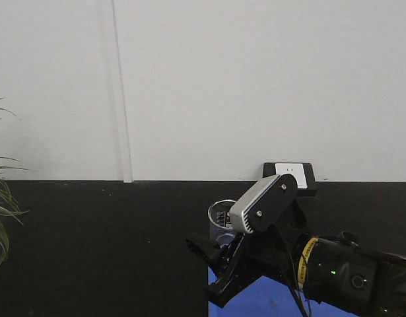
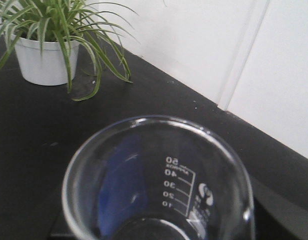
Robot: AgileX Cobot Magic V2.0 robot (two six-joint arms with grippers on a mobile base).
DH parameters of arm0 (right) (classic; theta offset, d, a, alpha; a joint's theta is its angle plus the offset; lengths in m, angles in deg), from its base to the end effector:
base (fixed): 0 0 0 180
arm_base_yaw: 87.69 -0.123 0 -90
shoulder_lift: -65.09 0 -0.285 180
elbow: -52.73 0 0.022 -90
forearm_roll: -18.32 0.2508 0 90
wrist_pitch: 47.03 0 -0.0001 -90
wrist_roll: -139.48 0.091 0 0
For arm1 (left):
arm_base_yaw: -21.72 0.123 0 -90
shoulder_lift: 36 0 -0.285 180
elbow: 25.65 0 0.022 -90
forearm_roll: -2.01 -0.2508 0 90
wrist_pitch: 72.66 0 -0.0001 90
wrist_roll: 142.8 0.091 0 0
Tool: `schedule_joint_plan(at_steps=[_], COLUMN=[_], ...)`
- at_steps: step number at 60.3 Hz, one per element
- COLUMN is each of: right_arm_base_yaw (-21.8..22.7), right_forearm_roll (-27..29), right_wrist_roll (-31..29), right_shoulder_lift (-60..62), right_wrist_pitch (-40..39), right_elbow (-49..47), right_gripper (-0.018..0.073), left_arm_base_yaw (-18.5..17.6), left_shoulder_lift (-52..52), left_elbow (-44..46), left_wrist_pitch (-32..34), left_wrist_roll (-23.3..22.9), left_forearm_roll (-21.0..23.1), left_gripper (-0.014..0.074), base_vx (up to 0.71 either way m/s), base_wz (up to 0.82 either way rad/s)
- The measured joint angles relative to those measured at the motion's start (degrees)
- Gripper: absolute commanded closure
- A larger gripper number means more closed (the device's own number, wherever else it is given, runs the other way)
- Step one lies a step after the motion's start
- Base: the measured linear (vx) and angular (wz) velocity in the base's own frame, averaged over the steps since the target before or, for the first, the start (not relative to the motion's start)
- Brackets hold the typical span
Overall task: Move beaker to silver tray on left bench
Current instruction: 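Lift the beaker up out of the blue tray with the right gripper, then hold the beaker in the right gripper while the base drives to the silver tray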
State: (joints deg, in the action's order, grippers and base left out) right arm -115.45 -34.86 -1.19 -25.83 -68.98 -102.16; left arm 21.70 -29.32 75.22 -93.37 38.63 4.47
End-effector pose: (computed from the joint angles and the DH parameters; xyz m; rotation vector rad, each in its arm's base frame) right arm 0.2744 0.1751 0.2989 -0.8119 1.6093 0.4713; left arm 0.0527 -0.0014 0.1705 -0.0033 1.8589 -0.0249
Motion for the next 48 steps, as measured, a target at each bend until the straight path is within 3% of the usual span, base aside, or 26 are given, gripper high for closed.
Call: schedule_joint_plan(at_steps=[48], right_arm_base_yaw=[0.0], right_forearm_roll=[0.0], right_wrist_roll=[0.0], right_shoulder_lift=[0.0], right_wrist_pitch=[0.1], right_elbow=[0.0], right_gripper=[0.0573], left_arm_base_yaw=[0.0], left_shoulder_lift=[0.0], left_elbow=[0.0], left_wrist_pitch=[0.0], left_wrist_roll=[0.0], left_forearm_roll=[0.0], left_gripper=[0.0595], base_vx=[-0.25], base_wz=[-0.01])
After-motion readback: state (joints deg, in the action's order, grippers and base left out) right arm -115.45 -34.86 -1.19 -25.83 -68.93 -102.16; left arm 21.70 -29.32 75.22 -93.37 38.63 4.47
